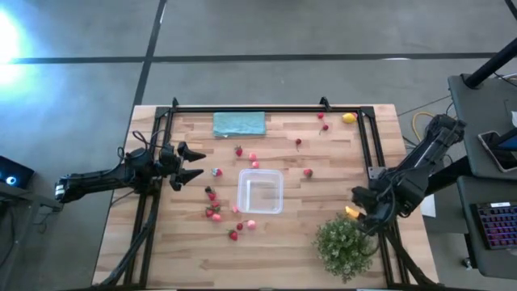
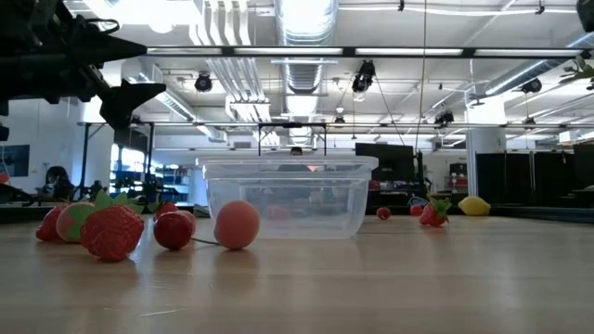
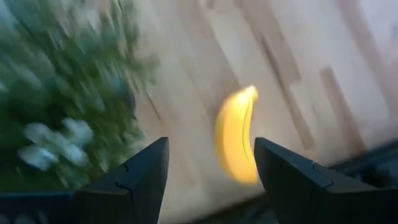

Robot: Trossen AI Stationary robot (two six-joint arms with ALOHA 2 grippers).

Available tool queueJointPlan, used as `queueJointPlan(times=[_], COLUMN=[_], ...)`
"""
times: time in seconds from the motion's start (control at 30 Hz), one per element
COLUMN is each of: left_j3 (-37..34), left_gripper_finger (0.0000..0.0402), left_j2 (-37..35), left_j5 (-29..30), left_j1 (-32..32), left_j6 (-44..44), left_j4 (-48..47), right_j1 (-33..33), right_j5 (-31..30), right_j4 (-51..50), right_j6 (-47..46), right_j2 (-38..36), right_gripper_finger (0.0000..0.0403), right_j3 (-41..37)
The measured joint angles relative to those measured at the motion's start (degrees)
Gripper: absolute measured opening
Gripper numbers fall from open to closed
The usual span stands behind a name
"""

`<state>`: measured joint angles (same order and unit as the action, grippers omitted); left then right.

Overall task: Pick and placing Produce into tupperware
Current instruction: Put the yellow banana into the transparent bin

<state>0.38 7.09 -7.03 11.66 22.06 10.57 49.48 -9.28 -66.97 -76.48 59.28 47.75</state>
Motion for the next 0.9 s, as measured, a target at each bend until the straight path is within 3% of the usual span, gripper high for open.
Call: queueJointPlan(times=[0.1, 0.3, 0.43, 0.6, 0.73, 0.9], left_j3=[0.0, 0.0, 0.0, 0.0, 0.0, 0.0], left_gripper_finger=[0.0314, 0.0314, 0.0314, 0.0314, 0.0314, 0.0314], left_j2=[0.0, 0.0, 0.0, 0.0, 0.0, 0.0], left_j5=[0.0, 0.0, 0.0, 0.0, 0.0, 0.0], left_j1=[0.0, 0.0, 0.0, 0.0, 0.0, 0.0], left_j6=[0.0, 0.0, 0.0, 0.0, 0.0, 0.0], left_j4=[0.0, 0.0, 0.0, 0.0, 0.0, 0.0], right_j1=[-1.4, -7.2, -13.6, -21.8, -26.4, -28.3], right_j5=[-3.9, -2.5, -9.8, -17.9, -18.2, -17.3], right_j4=[-0.3, -4.0, -5.0, 0.9, 5.9, 7.4], right_j6=[-1.5, 0.5, -2.9, -17.7, -26.2, -24.2], right_j2=[-0.1, -2.7, -6.6, -11.8, -14.0, -14.2], right_gripper_finger=[0.0228, 0.0228, 0.0228, 0.0228, 0.0228, 0.0228], right_j3=[0.3, 0.3, 0.3, 0.3, 0.4, 0.4])
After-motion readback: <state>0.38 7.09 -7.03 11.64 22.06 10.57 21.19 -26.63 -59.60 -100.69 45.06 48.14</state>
